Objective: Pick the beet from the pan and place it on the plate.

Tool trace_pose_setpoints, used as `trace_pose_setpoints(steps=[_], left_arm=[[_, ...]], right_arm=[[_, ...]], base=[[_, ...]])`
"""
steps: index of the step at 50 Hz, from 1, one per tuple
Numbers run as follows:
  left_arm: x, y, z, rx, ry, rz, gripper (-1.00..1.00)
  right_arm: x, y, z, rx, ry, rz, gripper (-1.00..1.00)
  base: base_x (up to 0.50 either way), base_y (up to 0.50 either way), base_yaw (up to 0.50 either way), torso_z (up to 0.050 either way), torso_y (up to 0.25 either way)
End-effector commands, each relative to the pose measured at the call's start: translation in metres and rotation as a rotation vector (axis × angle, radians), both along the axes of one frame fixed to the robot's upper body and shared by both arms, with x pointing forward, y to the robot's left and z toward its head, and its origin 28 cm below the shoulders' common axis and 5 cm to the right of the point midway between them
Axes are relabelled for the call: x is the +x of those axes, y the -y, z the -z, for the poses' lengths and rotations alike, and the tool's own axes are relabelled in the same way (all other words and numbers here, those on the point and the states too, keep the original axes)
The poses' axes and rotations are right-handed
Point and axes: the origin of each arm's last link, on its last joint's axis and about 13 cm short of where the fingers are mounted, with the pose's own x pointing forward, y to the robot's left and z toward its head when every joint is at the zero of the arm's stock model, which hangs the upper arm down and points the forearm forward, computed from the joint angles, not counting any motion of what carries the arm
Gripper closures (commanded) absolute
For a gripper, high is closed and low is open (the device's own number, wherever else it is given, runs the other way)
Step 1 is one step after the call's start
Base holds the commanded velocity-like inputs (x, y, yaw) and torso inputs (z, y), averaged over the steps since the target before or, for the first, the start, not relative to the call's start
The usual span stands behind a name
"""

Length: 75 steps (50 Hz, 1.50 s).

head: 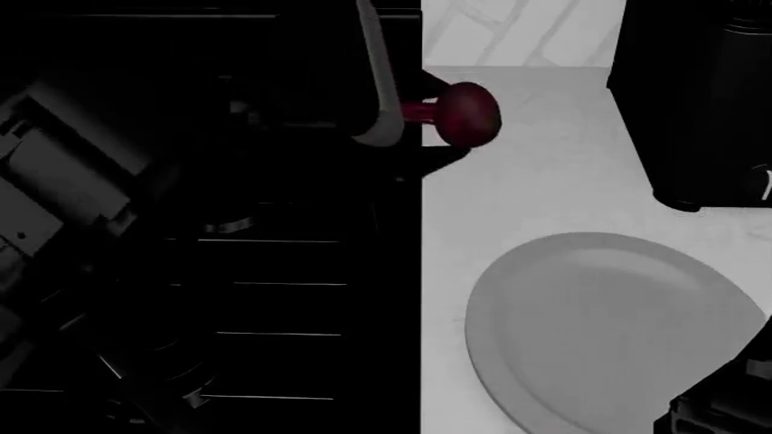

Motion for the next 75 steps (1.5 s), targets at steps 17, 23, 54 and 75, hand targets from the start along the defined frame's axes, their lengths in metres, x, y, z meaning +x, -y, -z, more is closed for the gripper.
trace_pose_setpoints(steps=[17,23,54,75], left_arm=[[-0.015,0.038,0.057,-0.055,-0.181,0.126,1.0],[-0.023,0.048,0.068,-0.047,-0.217,0.155,1.0],[-0.04,0.066,0.067,-0.021,-0.292,0.193,1.0],[-0.039,0.063,0.078,-0.005,-0.333,0.177,1.0]], right_arm=[[-0.014,-0.007,0.052,0.175,-0.421,-0.244,-1.0],[0.004,0.034,-0.017,0.003,0.032,-0.002,-1.0],[0.021,0.056,-0.024,0.053,0.007,0.019,-1.0],[0.023,0.065,-0.015,0.09,-0.011,0.031,-1.0]], base=[[0.0,0.0,0.0,0.0,0.0],[0.0,0.0,0.0,0.0,0.0],[0.0,0.0,0.0,0.0,0.0],[0.0,0.0,0.0,0.0,0.0]])
